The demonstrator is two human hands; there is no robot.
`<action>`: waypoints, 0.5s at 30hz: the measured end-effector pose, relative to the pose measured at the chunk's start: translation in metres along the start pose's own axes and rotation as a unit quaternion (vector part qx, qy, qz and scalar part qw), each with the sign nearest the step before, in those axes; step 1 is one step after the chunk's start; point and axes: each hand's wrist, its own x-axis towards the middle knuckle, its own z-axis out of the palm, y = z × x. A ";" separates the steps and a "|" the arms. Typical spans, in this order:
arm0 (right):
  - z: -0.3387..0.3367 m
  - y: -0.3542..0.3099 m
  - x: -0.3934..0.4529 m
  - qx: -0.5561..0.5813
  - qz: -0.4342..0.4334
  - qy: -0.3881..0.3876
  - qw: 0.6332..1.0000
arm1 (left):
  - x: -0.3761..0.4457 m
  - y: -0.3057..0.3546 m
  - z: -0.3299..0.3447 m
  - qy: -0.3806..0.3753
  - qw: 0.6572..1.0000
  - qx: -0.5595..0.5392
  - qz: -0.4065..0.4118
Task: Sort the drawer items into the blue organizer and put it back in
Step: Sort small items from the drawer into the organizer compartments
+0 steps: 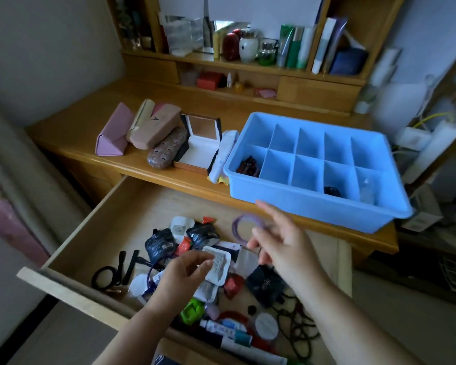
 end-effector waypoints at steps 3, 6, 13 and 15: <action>-0.044 -0.042 0.032 0.000 -0.136 0.155 0.978 | -0.002 -0.016 -0.001 0.002 0.999 0.022 -0.045; -0.062 -0.061 0.082 -0.039 -0.126 0.191 0.973 | -0.002 -0.022 -0.001 0.005 0.998 0.039 -0.049; -0.056 -0.048 0.123 -0.279 0.093 0.063 0.954 | 0.001 -0.029 -0.008 0.030 0.995 0.072 -0.057; -0.057 -0.044 0.111 -0.277 0.004 0.149 0.949 | 0.001 -0.031 -0.014 0.044 0.989 0.124 -0.068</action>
